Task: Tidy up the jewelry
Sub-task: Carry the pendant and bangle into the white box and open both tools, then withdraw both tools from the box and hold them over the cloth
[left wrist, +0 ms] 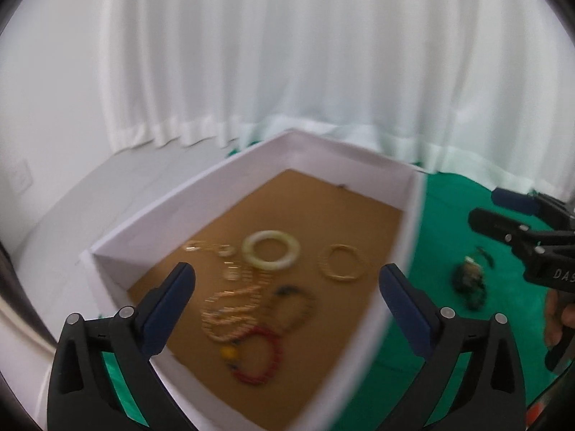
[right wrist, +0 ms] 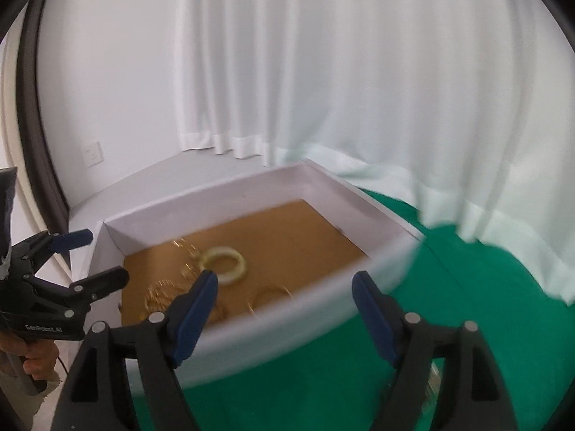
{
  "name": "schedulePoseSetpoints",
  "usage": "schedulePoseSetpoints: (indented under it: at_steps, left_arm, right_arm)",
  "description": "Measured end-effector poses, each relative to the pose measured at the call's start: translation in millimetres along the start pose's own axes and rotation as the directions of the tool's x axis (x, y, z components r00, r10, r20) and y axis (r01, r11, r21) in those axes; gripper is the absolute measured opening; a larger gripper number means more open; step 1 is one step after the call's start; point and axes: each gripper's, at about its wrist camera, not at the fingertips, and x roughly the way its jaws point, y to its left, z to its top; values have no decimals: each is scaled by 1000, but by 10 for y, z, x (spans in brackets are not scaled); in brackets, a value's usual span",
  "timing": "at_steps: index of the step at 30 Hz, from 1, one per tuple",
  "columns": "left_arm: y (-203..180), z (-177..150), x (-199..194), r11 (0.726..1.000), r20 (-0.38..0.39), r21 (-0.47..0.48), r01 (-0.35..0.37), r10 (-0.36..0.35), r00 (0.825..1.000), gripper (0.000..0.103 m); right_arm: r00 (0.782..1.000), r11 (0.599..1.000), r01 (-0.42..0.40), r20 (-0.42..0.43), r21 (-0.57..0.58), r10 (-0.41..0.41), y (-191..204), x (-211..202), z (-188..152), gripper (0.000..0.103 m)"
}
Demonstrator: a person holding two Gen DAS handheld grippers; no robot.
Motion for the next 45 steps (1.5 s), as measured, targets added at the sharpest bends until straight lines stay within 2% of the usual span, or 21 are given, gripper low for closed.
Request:
schedulePoseSetpoints:
  at_steps: [3,5,7,9,11,15,21,24,29,31,35,39,42,45]
  left_arm:
    - [-451,-149,-91,998,10,49,38,-38,999,103]
    - [-736,-260,-97,996,-11,67,66,-66,998,103]
    - [-972,-376,-56,992,-65,75,98,-94,993,103]
    - [-1204,-498,34,986,-155,89,141,-127,980,102]
    - [-1412,-636,93,978,-213,115,174,-147,966,102]
    - [-1660,-789,75,968,-249,154,200,-158,956,102]
    - [-1773,-845,104,966,-319,138,219,-166,933,102]
    - [-1757,-843,30,965,-287,141,220,-173,942,102]
    - [-1774,-813,-114,958,-184,148,246,-218,959,102]
    - [-1783,-805,-138,956,-174,141,257,-232,957,102]
    - [-1818,-776,-90,949,-207,112,296,-269,941,102]
    - [-1806,-777,-65,948,-223,89,305,-280,934,102]
    - [-1801,-747,-100,949,-198,100,298,-275,941,102]
    - [-1790,-700,-152,951,-175,111,289,-267,948,102]
  right_arm:
    - [996,995,87,-19,47,-86,-274,-322,-342,80]
    - [988,985,152,-36,75,-150,-467,-533,-600,82]
    - [980,975,197,-57,106,-192,-629,-704,-845,84]
    - [974,965,220,-80,144,-211,-763,-842,-1053,85]
    - [970,952,238,-97,194,-223,-903,-984,-1264,85]
    - [954,926,291,-141,240,-263,-1091,-1130,-1563,85]
    - [932,889,358,-161,285,-324,-1238,-1282,-1777,86]
    - [929,878,365,-173,309,-326,-1284,-1328,-1801,86]
    - [918,846,395,-192,358,-348,-1361,-1432,-1837,86]
    - [913,840,408,-191,358,-362,-1362,-1460,-1835,86]
    - [901,833,434,-180,343,-395,-1346,-1519,-1819,85]
    - [885,822,466,-178,327,-431,-1326,-1568,-1804,86]
    - [871,820,491,-181,294,-456,-1277,-1560,-1784,86]
    - [872,829,488,-178,273,-455,-1233,-1530,-1769,86]
